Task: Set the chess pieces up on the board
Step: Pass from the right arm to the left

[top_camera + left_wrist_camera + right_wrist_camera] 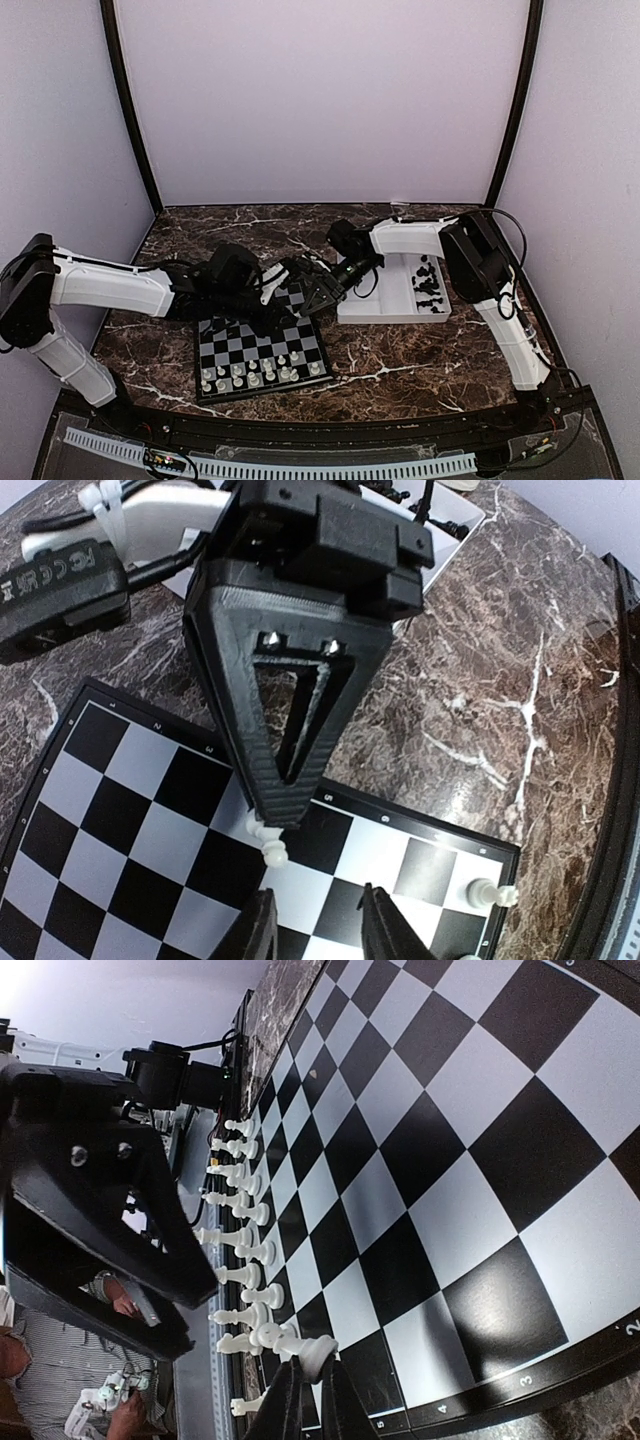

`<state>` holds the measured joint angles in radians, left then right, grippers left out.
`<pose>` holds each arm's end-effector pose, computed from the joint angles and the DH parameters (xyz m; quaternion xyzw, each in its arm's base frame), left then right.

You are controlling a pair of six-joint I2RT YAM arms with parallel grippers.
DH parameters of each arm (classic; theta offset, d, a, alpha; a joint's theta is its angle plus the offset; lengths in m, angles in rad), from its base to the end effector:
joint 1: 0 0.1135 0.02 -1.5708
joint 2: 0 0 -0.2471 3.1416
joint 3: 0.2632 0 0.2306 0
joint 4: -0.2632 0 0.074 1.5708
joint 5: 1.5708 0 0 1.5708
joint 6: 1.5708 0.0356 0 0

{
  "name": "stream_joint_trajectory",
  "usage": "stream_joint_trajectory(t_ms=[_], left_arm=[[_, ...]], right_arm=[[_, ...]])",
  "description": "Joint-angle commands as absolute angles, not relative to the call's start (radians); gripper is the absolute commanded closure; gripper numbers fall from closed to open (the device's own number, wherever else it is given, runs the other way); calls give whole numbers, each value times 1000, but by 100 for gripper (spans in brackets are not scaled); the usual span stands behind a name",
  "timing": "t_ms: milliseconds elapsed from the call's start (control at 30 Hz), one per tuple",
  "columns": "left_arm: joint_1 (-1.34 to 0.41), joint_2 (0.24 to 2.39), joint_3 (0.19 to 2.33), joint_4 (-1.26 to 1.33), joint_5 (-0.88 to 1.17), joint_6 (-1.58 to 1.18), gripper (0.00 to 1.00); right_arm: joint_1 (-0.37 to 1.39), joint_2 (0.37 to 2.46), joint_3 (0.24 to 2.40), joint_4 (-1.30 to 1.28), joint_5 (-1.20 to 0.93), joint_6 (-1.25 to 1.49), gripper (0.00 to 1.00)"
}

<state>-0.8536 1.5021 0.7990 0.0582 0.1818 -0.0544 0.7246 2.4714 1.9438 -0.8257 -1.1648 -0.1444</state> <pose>0.1915 -0.2294 0.1963 0.3840 0.8051 -0.2680 0.3641 0.3192 0.3262 0.1207 0.4036 -0.7279 -0.5499 0.0695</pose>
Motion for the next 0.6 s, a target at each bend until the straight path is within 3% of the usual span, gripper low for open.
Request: stream_joint_trajectory(t_ms=[0, 567], left_arm=[[-862, 1532, 835, 53, 112, -32, 68], [-863, 1644, 915, 38, 89, -18, 74]], right_arm=[[732, 2476, 1916, -818, -1171, -140, 92], [732, 2464, 1906, -819, -1183, -150, 91]])
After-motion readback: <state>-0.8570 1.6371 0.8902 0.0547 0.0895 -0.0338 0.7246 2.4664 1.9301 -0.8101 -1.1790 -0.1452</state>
